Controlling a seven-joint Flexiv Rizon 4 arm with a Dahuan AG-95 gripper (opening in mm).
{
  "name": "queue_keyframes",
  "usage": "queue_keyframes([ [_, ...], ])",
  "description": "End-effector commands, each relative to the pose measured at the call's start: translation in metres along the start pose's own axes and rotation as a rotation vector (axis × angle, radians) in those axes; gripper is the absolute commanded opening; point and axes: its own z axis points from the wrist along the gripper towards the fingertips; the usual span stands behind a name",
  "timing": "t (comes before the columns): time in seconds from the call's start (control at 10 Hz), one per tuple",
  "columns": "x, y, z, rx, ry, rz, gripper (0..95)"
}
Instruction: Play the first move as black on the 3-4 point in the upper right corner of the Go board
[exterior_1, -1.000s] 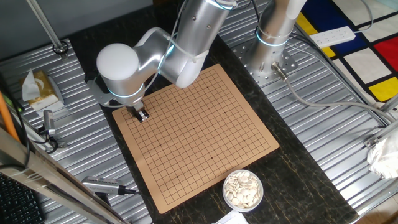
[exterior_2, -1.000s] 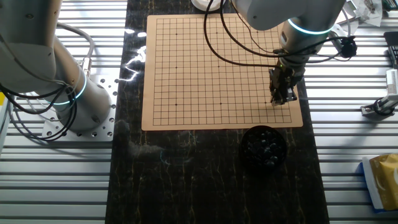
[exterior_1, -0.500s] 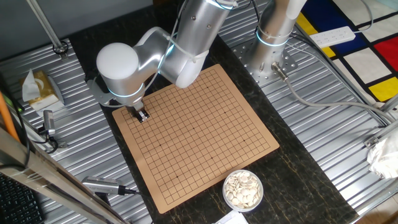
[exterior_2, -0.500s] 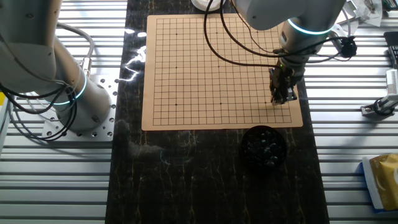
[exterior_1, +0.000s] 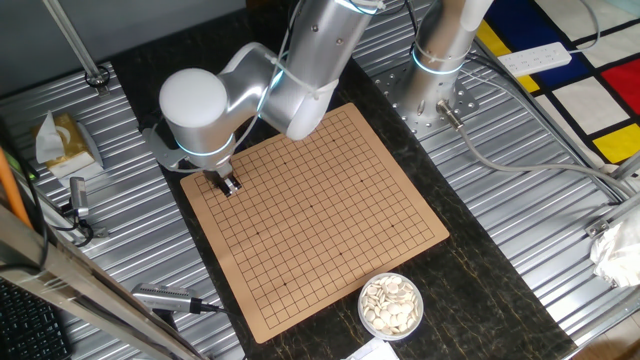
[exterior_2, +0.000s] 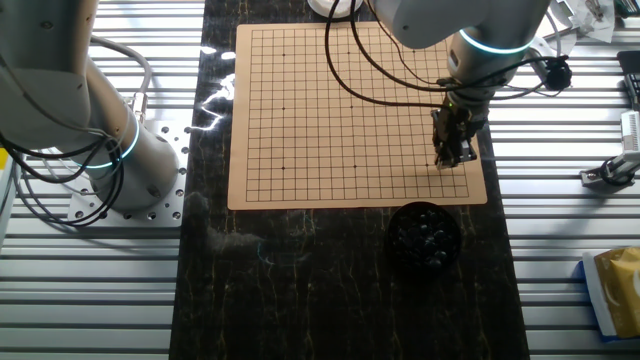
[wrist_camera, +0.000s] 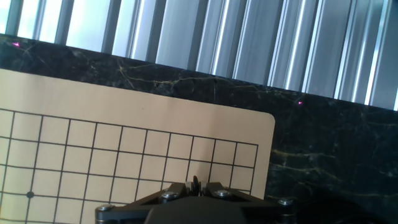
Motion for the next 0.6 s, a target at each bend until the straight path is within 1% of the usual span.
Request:
queue_keyframes([
  [0.1, -0.0005, -0.0002, 0.0002, 0.006, 0.001, 0.001, 0.0],
  [0.5, -0.0005, -0.0003, 0.0003, 0.008, 0.000, 0.003, 0.0],
  [0.6, -0.0005, -0.0003, 0.0003, 0.008, -0.004, 0.004, 0.0],
])
